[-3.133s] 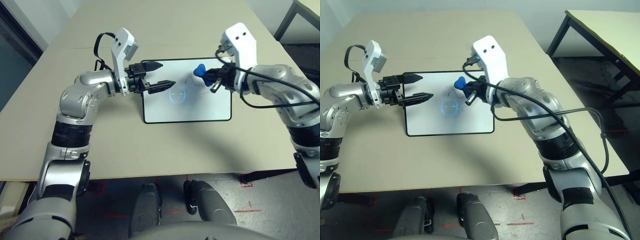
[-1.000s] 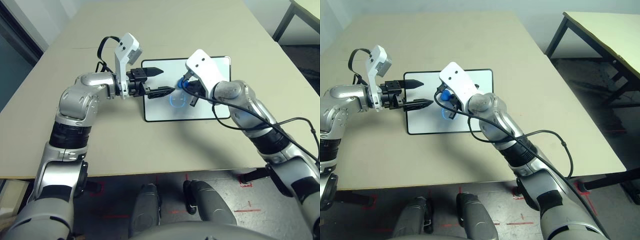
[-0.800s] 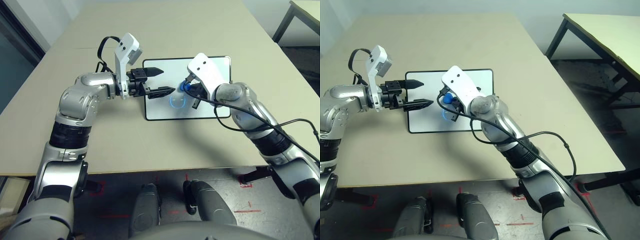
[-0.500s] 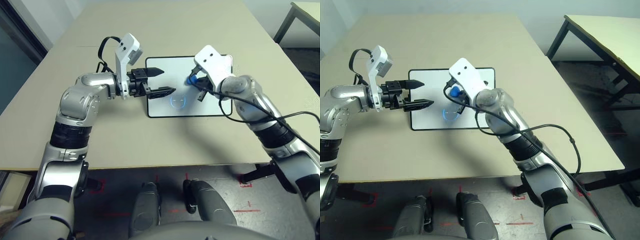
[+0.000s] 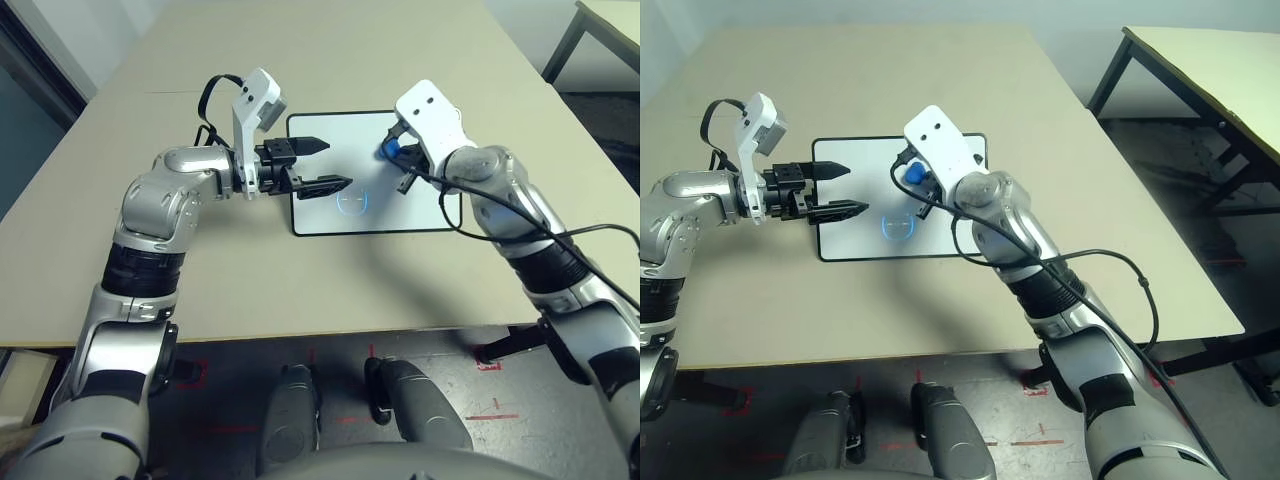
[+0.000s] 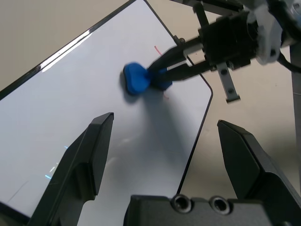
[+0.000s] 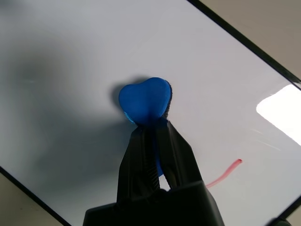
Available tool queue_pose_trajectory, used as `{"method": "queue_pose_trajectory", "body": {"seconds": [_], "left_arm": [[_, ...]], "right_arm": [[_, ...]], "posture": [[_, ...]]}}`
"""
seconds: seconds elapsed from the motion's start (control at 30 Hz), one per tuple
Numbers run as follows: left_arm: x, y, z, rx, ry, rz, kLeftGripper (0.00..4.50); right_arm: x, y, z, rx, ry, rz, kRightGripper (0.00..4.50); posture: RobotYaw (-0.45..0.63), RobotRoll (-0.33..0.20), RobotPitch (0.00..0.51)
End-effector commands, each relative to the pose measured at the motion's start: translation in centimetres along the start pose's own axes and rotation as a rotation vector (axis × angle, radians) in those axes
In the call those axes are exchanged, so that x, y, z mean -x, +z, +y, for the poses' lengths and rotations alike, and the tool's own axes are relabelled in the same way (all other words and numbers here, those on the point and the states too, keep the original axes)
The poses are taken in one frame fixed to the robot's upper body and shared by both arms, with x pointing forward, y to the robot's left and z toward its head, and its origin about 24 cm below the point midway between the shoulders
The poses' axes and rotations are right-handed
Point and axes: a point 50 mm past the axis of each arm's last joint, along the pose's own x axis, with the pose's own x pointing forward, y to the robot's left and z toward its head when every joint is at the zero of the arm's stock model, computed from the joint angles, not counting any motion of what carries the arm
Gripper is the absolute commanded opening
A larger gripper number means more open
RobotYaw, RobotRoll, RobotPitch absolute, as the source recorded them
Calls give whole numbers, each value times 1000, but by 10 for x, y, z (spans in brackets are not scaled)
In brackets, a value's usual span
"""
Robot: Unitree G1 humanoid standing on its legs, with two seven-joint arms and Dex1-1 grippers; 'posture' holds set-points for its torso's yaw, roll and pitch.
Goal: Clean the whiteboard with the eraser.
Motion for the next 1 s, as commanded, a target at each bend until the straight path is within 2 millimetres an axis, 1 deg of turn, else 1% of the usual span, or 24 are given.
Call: {"method": "queue_pose_trajectory", "body": {"seconds": [0.03,0.1,0.33,0.53,0.73,1.0], "left_arm": [[-3,-4,-2,0,-9,11,4500],[-3,-4,-2,0,-8,10,4500],[-4,-4,-3,0,-11,8,4500],[-5,-4,-3,1,-12,3,4500],[-6,-4,-3,0,-13,-3,4500],[-6,-4,-3,2,-17,-1,4500]], "right_arm": [[-11,-20,17,-32,80,98,45],[-10,-21,12,-33,62,101,45],[5,-21,-27,-55,-66,106,44],[18,-28,-46,-75,-139,131,44],[26,-40,-54,-87,-175,174,44],[27,-50,-50,-109,-170,202,44]], "posture": [[-114,0,155],[-113,0,155],[-119,0,145],[-131,0,142],[-137,0,147],[-139,0,156]]}}
